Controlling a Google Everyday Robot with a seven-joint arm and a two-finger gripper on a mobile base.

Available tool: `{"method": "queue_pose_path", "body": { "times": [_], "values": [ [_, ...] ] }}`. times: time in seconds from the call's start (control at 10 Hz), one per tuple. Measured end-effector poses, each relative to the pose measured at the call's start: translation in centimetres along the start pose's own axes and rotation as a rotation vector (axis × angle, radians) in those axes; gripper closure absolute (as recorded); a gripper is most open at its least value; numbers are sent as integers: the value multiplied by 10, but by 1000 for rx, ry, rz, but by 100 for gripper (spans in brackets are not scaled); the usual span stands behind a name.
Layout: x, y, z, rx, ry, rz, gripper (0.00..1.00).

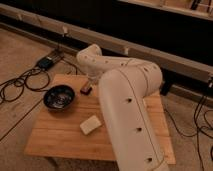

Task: Place the pepper in the ceramic bowl

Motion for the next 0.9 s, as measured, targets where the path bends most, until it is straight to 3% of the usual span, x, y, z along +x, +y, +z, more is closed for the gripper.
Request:
{"method": "queue_pose_path", "body": {
  "times": [0.5,0.9],
  "values": [
    [-74,31,-9,-3,-5,-209,100],
    [-114,56,-20,-10,-11,-339,100]
  ]
}}
